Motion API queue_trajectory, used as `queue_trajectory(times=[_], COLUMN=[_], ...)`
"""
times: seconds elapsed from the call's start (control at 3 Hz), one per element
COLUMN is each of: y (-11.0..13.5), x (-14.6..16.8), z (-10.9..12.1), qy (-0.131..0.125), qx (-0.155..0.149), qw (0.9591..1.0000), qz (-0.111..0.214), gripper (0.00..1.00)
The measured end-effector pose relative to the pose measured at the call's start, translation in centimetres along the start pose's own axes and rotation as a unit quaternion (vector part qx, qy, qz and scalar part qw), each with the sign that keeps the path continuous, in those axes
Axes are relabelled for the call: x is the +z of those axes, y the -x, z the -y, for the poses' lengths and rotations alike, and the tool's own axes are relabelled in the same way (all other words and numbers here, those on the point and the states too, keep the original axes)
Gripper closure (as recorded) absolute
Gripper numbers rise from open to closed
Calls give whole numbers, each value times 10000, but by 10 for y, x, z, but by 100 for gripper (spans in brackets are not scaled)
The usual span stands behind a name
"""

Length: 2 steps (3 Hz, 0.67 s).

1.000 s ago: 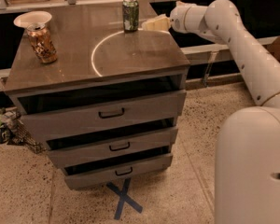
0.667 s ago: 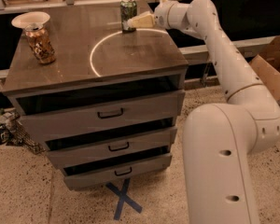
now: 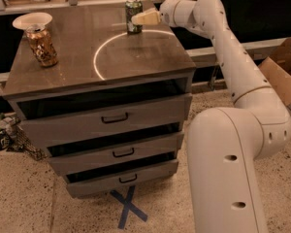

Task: Knock green can over

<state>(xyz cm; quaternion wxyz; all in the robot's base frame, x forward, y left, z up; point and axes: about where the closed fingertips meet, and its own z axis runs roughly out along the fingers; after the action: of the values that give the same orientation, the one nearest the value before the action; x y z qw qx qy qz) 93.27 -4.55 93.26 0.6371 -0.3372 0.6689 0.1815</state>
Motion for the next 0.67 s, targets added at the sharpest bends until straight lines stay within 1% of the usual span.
queue_trajectory(times=[0.33, 0.67], y=[2, 1], x=[14, 33], z=[1, -4], qy=[-120, -182], qx=[181, 318], qw=[9997, 9993], qz=[68, 93], gripper=[0, 0])
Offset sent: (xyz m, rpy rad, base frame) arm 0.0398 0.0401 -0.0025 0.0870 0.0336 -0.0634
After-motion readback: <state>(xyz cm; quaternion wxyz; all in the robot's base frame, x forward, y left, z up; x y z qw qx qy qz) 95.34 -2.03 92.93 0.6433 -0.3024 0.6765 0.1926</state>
